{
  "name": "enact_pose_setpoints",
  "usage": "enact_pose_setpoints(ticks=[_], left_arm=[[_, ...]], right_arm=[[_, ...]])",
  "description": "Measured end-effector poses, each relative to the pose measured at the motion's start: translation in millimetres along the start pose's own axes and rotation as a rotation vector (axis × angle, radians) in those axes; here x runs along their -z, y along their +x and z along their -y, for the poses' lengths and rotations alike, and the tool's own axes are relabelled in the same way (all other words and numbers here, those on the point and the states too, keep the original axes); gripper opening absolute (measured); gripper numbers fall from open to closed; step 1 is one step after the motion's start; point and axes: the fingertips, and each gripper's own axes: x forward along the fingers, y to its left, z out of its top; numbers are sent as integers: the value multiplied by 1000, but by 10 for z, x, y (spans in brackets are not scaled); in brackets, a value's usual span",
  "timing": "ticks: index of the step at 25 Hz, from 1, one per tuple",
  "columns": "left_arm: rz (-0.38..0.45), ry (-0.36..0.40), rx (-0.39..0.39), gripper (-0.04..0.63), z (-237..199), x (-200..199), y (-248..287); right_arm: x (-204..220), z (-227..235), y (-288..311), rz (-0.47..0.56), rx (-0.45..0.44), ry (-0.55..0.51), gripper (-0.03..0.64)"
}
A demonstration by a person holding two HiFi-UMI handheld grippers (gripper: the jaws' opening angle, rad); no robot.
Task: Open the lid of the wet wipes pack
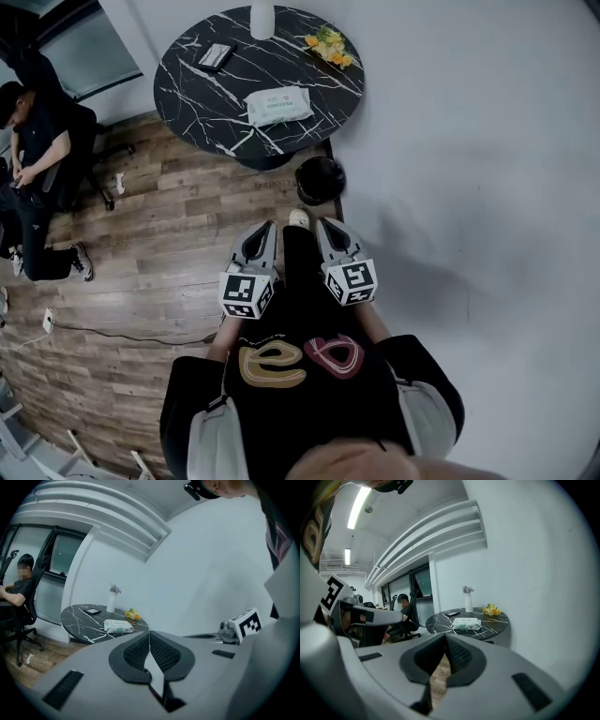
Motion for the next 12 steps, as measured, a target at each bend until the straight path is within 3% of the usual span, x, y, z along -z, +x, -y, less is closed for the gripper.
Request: enact_pose_setpoints(ticks=[12], left_arm=[[-20, -12, -123, 17, -506, -222, 718]], right_arm=[[-307, 513, 890, -25, -84, -39, 11]])
